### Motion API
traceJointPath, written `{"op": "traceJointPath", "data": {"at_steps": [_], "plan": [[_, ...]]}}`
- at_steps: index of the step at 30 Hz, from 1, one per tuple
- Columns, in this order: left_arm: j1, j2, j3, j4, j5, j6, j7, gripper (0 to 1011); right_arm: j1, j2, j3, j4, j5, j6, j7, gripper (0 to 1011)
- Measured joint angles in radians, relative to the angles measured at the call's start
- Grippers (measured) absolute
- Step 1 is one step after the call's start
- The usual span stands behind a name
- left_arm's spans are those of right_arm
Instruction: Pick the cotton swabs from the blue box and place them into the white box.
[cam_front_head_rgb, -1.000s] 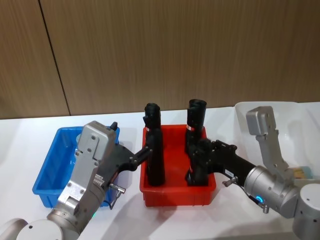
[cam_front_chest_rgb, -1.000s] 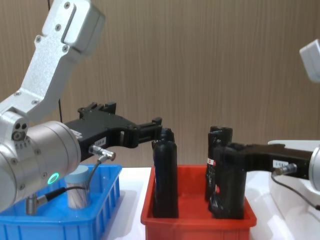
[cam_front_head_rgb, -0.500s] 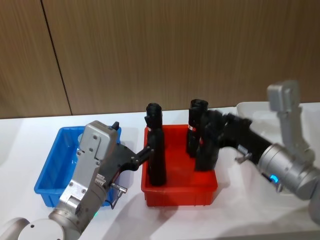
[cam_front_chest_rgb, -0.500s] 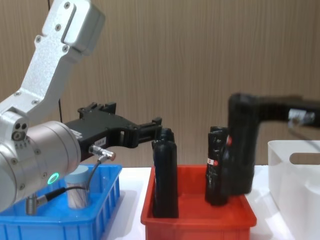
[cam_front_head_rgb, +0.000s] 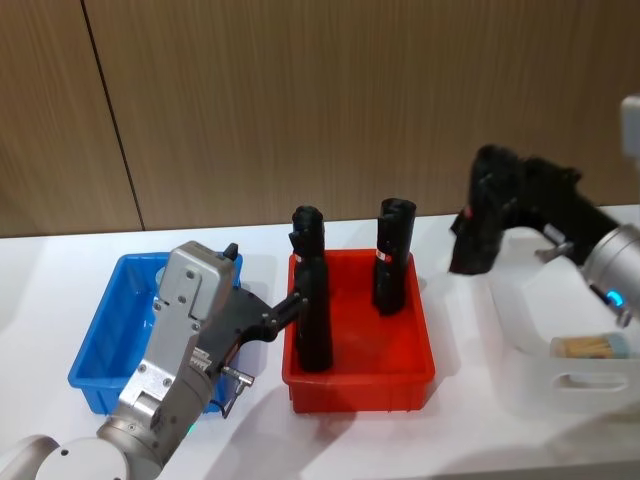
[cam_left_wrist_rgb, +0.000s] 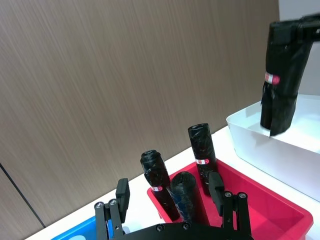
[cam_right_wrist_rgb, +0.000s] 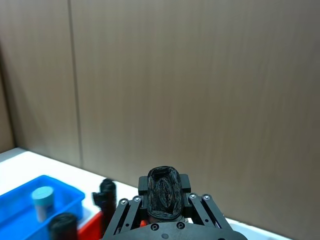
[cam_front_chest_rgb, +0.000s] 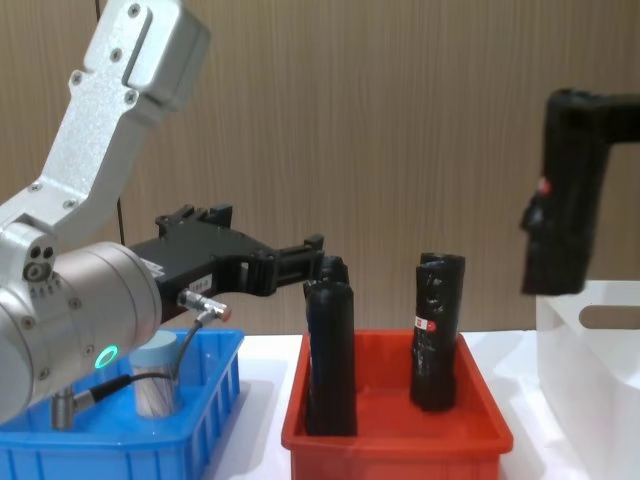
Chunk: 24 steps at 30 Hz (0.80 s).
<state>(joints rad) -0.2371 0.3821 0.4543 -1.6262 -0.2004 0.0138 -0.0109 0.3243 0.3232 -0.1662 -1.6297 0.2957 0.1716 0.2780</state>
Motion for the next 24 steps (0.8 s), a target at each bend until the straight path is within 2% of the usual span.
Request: {"op": "traceJointPath", "data": {"at_steps": [10, 16, 24], "plan": [[0.0, 0.0, 0.0, 0.0, 0.0, 0.0, 0.0, 1004, 0.023, 0.031, 0.035, 0.034, -0.016, -0.001, -0.032, 342], [0.0, 0.0, 0.0, 0.0, 0.0, 0.0, 0.0, 1004, 0.038, 0.039, 0.044, 0.088, -0.031, -0.006, -0.041, 343], [0.0, 0.0, 0.0, 0.0, 0.0, 0.0, 0.0, 1004, 0.062, 0.038, 0.045, 0.193, -0.051, -0.021, -0.042, 342]]}}
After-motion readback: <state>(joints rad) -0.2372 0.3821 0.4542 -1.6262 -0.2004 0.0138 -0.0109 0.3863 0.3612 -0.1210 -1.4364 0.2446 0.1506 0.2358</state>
